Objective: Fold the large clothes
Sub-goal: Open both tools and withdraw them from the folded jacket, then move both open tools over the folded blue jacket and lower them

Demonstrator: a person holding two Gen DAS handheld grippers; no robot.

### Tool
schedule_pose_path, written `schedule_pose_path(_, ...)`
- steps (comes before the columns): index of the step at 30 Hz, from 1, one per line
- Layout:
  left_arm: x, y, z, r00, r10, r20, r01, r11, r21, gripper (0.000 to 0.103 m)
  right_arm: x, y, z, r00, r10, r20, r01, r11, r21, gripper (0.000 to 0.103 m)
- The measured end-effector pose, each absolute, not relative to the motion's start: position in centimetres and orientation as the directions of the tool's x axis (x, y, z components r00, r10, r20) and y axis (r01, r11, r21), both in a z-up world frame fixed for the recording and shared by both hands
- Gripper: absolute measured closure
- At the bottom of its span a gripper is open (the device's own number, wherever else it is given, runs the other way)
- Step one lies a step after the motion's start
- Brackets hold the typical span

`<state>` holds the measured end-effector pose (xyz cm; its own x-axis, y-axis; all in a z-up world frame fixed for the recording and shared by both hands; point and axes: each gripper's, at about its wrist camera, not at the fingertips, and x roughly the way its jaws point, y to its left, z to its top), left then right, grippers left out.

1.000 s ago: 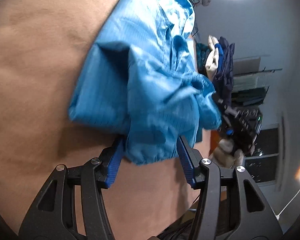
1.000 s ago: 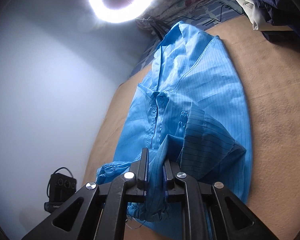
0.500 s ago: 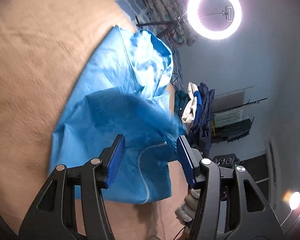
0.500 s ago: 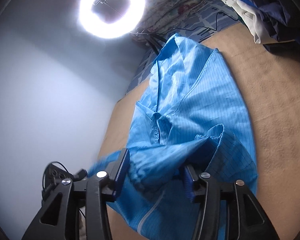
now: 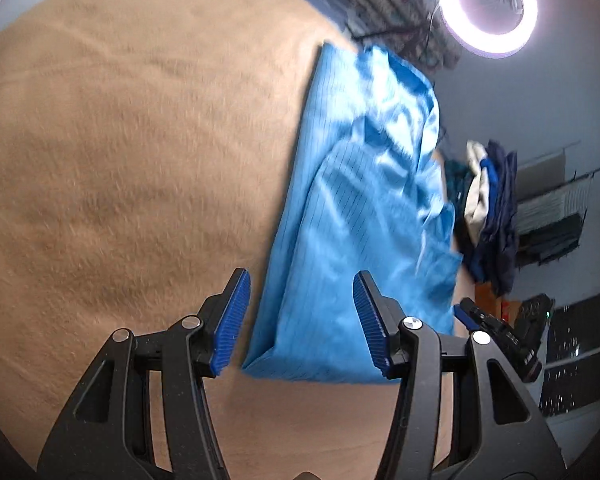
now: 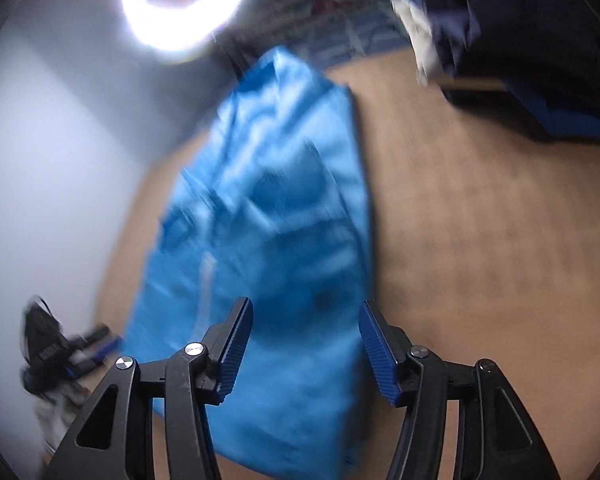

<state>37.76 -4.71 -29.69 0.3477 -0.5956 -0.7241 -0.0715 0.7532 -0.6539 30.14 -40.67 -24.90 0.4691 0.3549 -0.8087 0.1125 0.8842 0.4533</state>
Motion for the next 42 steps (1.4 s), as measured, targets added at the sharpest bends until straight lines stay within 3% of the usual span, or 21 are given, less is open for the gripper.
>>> schedule_pose_path(4,37.2,-5.6,-30.6,0.320,-0.606,-0.728,-0.050,0.757,-0.652,0.053,29.4,-40.7,-26.7,0.412,0.380,-0.828,0.107,0.882,0.458,0.063)
schedule_pose_path(5,37.1,-6.0,-30.4,0.314,-0.603,-0.733,-0.029,0.766,-0.642,0.074,29.2,-40.5,-26.8,0.408,0.372,-0.833,0.096,0.890,0.445,0.068)
schedule_pose_path(6,36.9,-6.4,-30.3,0.309,-0.595,-0.742,-0.012,0.778,-0.629,0.089,29.2,-40.3,-26.8,0.410,0.363,-0.837,0.084,0.899,0.430,0.076)
schedule_pose_path(9,35.8,-6.7,-29.8,0.340,-0.563,-0.753,-0.004,0.800,-0.599,0.094,29.2,-40.1,-26.4,0.428,0.339,-0.838,0.071,0.912,0.405,0.093)
schedule_pose_path(12,34.5,-6.8,-29.8,0.368,-0.525,-0.767,-0.013,0.822,-0.569,0.095,29.4,-39.1,-25.8,0.458,0.313,-0.832,0.042,0.927,0.372,0.098)
schedule_pose_path(16,34.1,-7.4,-29.8,0.386,-0.497,-0.778,0.006,0.844,-0.536,0.095,30.1,-37.6,-26.0,0.458,0.253,-0.852,0.019,0.956,0.294,0.098)
schedule_pose_path(18,34.5,-7.5,-29.5,0.381,-0.492,-0.783,-0.009,0.845,-0.535,0.087,30.1,-37.6,-26.3,0.440,0.224,-0.870,0.025,0.965,0.262,0.096)
schedule_pose_path(19,34.6,-7.5,-29.1,0.390,-0.491,-0.779,-0.011,0.843,-0.537,0.087,30.0,-37.7,-26.3,0.431,0.205,-0.879,0.027,0.970,0.240,0.091)
schedule_pose_path(21,34.4,-7.6,-27.9,0.439,-0.439,-0.784,-0.001,0.872,-0.490,0.087,29.4,-38.1,-25.8,0.422,0.135,-0.897,0.063,0.982,0.178,0.068)
schedule_pose_path(22,34.3,-7.7,-27.2,0.463,-0.425,-0.778,0.015,0.881,-0.472,0.087,29.3,-38.2,-25.5,0.427,0.117,-0.897,0.083,0.982,0.167,0.067)
schedule_pose_path(26,33.9,-10.2,-24.7,0.526,-0.413,-0.744,0.154,0.906,-0.394,0.087,27.0,-38.6,-22.8,0.493,0.173,-0.853,0.041,0.974,0.221,0.068)
schedule_pose_path(31,33.7,-14.0,-26.4,0.456,-0.445,-0.771,0.257,0.895,-0.364,0.087,24.6,-36.2,-22.1,0.523,0.299,-0.798,-0.122,0.953,0.276,0.069)
schedule_pose_path(36,33.5,-15.8,-29.9,0.424,-0.367,-0.828,0.282,0.922,-0.264,0.087,24.1,-32.3,-26.6,0.426,0.132,-0.895,-0.208,0.977,0.045,0.075)
schedule_pose_path(42,33.9,-14.7,-28.6,0.426,-0.369,-0.826,0.222,0.928,-0.300,0.087,24.3,-33.5,-25.1,0.432,0.133,-0.892,-0.132,0.988,0.084,0.073)
